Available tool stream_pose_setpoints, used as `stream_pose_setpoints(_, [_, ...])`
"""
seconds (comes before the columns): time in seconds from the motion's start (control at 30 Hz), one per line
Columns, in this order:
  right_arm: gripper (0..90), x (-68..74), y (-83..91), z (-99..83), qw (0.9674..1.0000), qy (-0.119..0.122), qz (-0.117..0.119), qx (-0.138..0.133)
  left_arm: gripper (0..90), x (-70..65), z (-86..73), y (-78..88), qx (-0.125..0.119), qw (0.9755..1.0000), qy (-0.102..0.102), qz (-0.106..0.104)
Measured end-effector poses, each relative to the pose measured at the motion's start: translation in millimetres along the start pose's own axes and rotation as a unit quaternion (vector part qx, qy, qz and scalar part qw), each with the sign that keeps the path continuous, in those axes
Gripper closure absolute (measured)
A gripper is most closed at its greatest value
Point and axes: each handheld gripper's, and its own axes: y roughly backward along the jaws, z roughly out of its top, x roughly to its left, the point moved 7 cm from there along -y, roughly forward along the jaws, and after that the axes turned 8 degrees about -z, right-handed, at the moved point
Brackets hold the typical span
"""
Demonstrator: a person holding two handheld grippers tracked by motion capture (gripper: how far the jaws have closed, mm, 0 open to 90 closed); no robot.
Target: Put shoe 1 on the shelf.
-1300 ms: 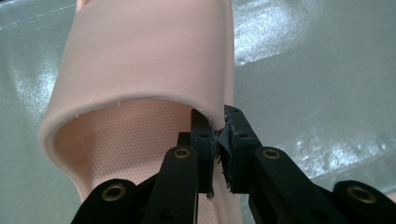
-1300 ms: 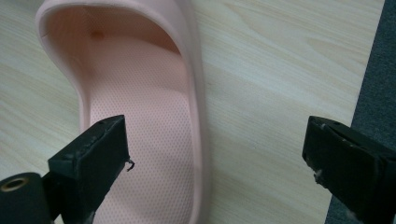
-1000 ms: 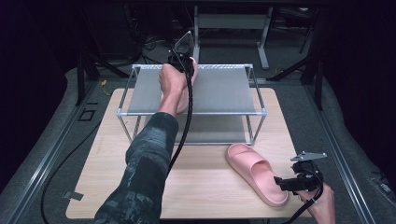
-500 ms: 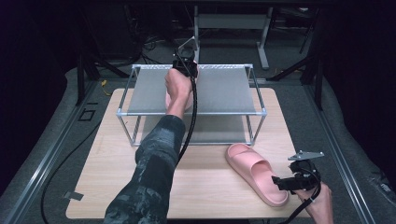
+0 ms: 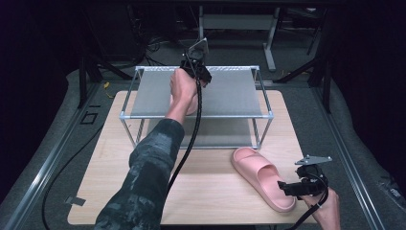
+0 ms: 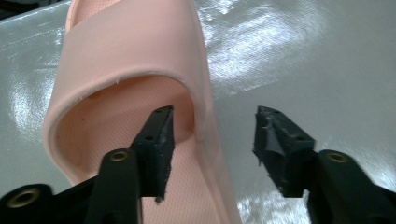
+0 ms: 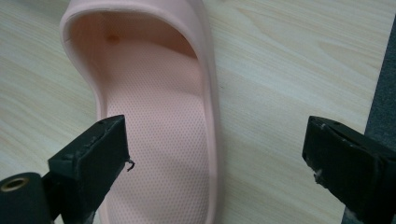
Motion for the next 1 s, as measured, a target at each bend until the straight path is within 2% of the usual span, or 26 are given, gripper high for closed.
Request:
stream_pose_setpoints(0.17, [6.4, 1.0, -0.7, -1.4, 0.9999, -0.001, 0.009, 0.010, 32.1, -0.3, -6.2, 12.4, 0.007, 0.9994, -0.029, -0.016])
stream_pose_setpoints(0.3, [6.4, 1.6, -2.3, 1.1, 1.0000, -0.004, 0.002, 0.001, 26.4, 4.7, -10.3, 19.5, 0.011, 0.9989, -0.037, -0.026])
stream_pose_setpoints(0.37, [6.4, 2.3, -1.8, 1.4, 0.9999, -0.001, 0.007, 0.009, 21.5, 6.6, -12.7, 23.2, 0.012, 0.9984, -0.044, -0.033])
stream_pose_setpoints(0.53, [6.5, 3.4, -3.2, 3.2, 1.0000, -0.001, 0.001, 0.004, 17.4, 9.3, -21.2, 33.5, 0.007, 0.9968, -0.064, -0.047])
stream_pose_setpoints(0.73, [6.4, 6.5, -4.2, 4.6, 1.0000, 0.001, 0.007, 0.002, 15.6, 16.6, -34.9, 45.7, -0.002, 0.9949, -0.084, -0.056])
stream_pose_setpoints(0.77, [6.5, 6.0, -4.2, 5.0, 1.0000, 0.001, -0.001, 0.000, 15.5, 18.4, -36.8, 46.9, -0.004, 0.9945, -0.088, -0.057])
stream_pose_setpoints(0.83, [6.4, 7.0, -4.9, 5.9, 1.0000, -0.001, 0.007, -0.004, 14.8, 24.4, -40.3, 48.5, -0.008, 0.9942, -0.090, -0.058])
stream_pose_setpoints(1.0, [6.9, 8.1, -5.9, 5.6, 1.0000, 0.000, 0.003, 0.000, 11.0, 42.3, -49.8, 51.1, -0.012, 0.9946, -0.085, -0.058])
